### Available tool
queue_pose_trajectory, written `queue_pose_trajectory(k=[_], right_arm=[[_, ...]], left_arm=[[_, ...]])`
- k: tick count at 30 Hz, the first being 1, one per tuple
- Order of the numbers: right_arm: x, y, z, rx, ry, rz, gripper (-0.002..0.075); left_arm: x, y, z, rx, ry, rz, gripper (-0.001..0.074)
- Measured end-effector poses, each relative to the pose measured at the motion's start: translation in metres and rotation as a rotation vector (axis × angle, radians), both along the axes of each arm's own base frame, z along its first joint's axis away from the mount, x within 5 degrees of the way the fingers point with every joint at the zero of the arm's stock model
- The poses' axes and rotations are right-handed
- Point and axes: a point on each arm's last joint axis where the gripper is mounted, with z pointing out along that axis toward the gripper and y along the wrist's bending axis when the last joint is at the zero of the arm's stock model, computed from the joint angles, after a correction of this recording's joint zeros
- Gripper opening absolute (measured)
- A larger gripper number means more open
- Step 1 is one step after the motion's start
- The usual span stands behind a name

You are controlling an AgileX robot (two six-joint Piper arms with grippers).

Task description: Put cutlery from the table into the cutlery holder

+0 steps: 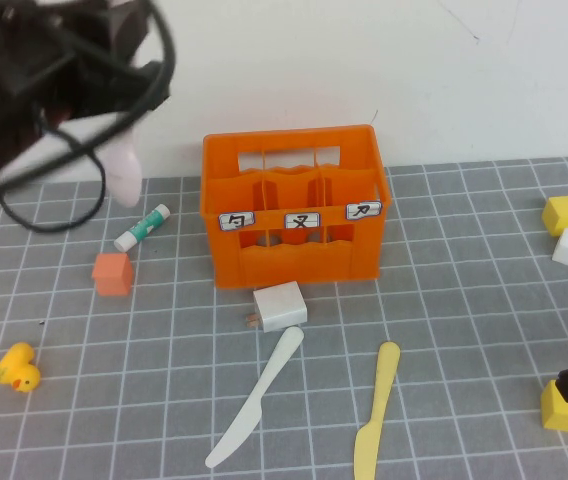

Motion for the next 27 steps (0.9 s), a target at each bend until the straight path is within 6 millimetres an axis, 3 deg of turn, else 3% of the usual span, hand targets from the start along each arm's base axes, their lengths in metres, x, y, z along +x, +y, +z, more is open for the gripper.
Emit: queue_pose_trajectory(k=[6, 27], right_arm=[[0.000, 0.000, 0.000, 0.000, 0.000, 0.000, -0.0003], [0.000, 0.000, 0.000, 0.000, 0.000, 0.000, -0.0003]], left_arm=[[0.002, 0.007, -0.026, -0.076, -0.018, 0.078, 0.0190], [0.011, 0.009, -0.026, -0.163, -0.090, 0.138, 0.0190]])
